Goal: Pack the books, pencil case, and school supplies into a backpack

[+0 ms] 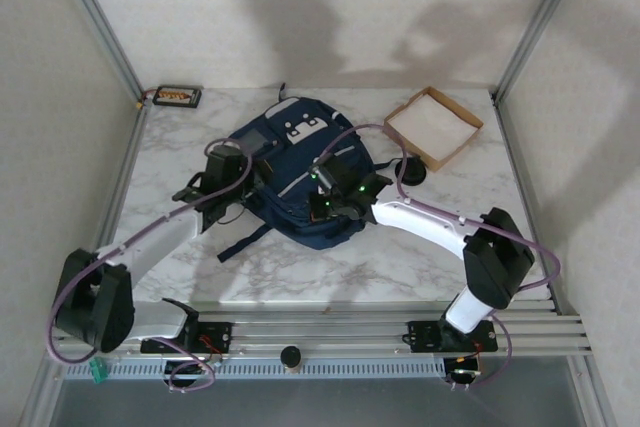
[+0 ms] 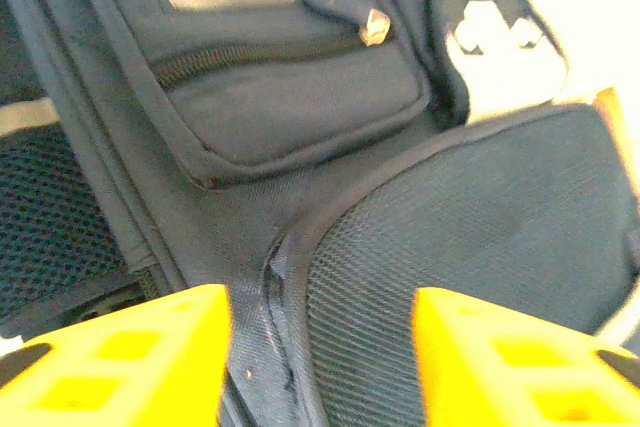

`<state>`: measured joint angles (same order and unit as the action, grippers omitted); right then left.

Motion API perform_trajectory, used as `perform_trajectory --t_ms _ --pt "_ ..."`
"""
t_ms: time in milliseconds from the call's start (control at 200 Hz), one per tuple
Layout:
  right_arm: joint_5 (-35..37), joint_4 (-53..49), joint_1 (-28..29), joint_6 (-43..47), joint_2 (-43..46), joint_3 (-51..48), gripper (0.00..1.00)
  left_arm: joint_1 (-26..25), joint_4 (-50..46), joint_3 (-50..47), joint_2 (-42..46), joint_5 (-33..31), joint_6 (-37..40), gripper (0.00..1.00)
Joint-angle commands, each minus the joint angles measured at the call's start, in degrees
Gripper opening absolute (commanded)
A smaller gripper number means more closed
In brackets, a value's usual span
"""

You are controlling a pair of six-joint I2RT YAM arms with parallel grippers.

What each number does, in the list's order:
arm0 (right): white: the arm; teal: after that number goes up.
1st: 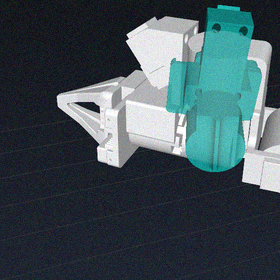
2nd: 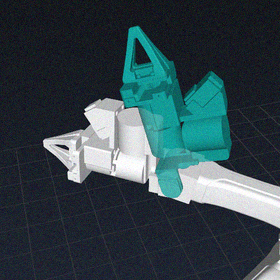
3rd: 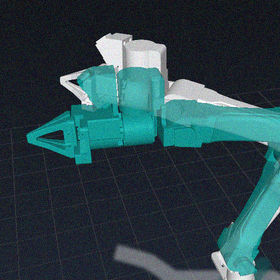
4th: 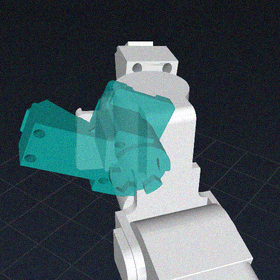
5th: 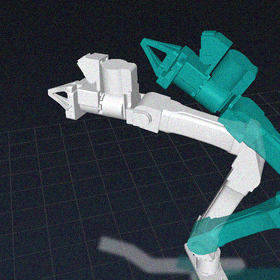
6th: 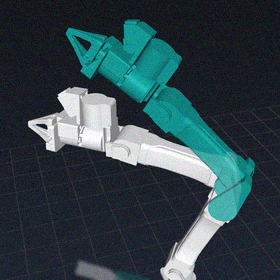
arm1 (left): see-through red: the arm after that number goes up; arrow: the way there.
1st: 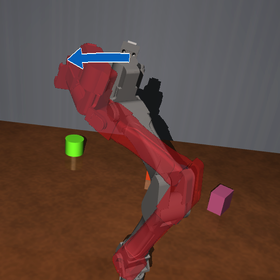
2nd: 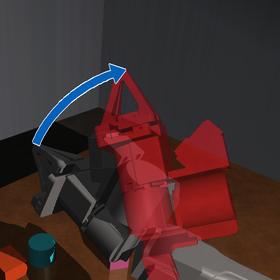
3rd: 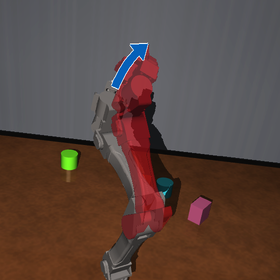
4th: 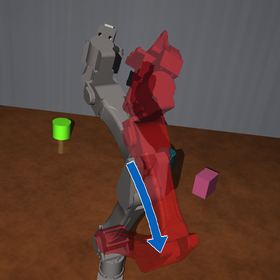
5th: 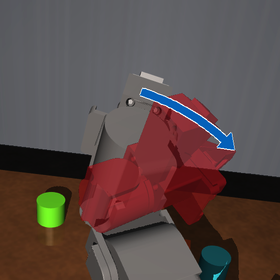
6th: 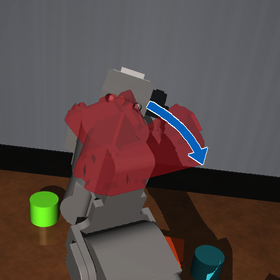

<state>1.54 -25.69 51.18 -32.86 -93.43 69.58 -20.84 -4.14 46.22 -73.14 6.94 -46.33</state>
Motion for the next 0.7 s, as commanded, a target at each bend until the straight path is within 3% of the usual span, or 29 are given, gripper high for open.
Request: perform_trajectory --t_ms 0,115,305,431,621,696 --pt "-0.22 2.51 -0.20 -2.10 0.46 0.01 0.00 -0.34 -0.47 -3.53 7.17 1.09 -4.65 0.62" --pt "-2.19 3.84 -0.25 -1.20 0.40 -2.02 0.00 -3.09 4.40 -9.32 9.92 5.45 -15.67 0.68" --pt "-1.13 3.87 -0.33 -0.21 1.41 -3.27 0.00 -11.74 14.02 -15.00 10.43 0.80 -29.80 0.65" --pt "-0.53 3.68 -0.50 0.59 1.76 -3.57 0.00 -14.58 14.47 -13.69 5.95 -0.90 -33.10 0.60" --pt "-0.84 3.32 -0.76 0.87 2.27 -4.40 0.00 -15.63 14.03 -11.78 1.92 -6.31 -35.72 0.43" --pt "-0.66 3.20 -1.13 0.96 2.92 -5.19 0.00 -15.63 14.00 -11.69 1.54 -8.87 -36.09 0.43"
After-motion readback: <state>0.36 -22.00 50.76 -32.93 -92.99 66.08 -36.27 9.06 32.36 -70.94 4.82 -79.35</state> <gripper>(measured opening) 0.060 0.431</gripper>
